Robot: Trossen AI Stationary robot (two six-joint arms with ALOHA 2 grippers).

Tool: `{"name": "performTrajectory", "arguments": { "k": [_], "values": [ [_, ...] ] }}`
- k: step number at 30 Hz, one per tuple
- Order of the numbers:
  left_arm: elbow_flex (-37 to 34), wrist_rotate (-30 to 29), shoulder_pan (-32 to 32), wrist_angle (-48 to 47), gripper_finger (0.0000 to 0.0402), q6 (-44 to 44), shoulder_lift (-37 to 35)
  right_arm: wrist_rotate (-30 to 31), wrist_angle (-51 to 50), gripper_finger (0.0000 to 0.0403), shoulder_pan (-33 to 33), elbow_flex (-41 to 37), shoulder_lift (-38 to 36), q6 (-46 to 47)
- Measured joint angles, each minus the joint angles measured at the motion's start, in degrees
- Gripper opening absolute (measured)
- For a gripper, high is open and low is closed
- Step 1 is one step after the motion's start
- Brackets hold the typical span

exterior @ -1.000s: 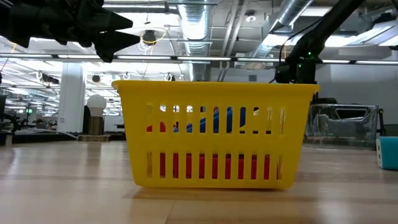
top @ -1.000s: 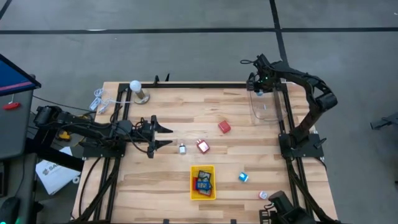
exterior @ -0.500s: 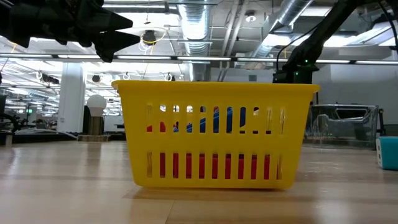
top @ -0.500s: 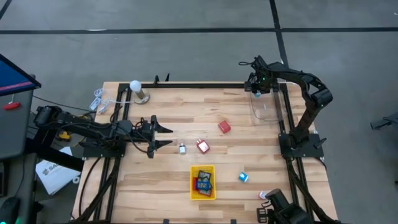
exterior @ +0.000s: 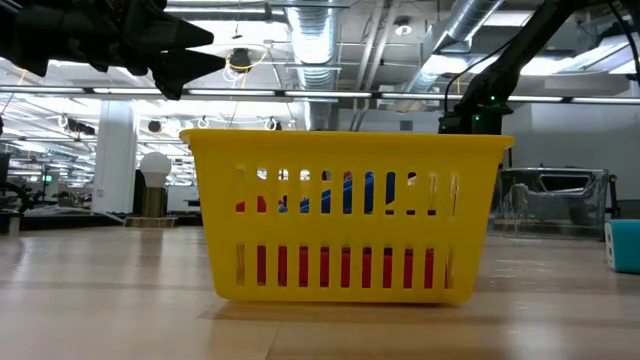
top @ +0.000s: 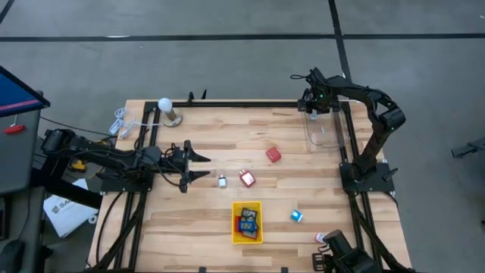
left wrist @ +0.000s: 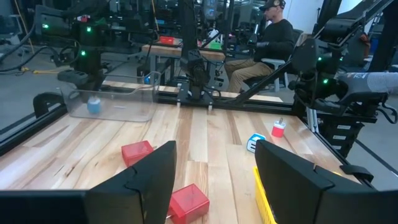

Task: Pick & Place Office items
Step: Put the left blue charger adapter into the transparent bin, then put the orange charger adapter into the transparent bin

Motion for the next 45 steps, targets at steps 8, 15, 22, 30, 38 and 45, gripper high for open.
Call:
{"name": "performTrajectory", "arguments": {
  "k": [8, 15, 22, 30, 38, 45],
  "values": [
    [0.0, 0.0, 0.0, 0.0, 0.0214, 0.0, 0.0, 0.2, 1.4, 0.0189, 0.0, 0.0, -2.6, 0.1],
    [0.0, 0.0, 0.0, 0.0, 0.0214, 0.0, 0.0, -0.1, -0.9, 0.0189, 1.0, 0.0, -12.3, 0.2],
    [0.0, 0.0, 0.0, 0.0, 0.0214, -0.1, 0.0, -6.8, -3.5, 0.0183, 13.7, 0.0, -24.1, -3.7],
    [0.0, 0.0, 0.0, 0.0, 0.0214, -1.5, 0.0, -3.9, -3.2, 0.0183, 39.5, 0.0, -35.3, 7.0],
    [0.0, 0.0, 0.0, 0.1, 0.0214, -2.5, 0.0, 2.0, -9.2, 0.0182, 69.8, 0.0, -33.3, 25.6],
    [0.0, 0.0, 0.0, 0.4, 0.0214, -3.4, 0.0, 5.0, -9.0, 0.0182, 89.6, 0.0, -23.3, 44.1]
  ]
}}
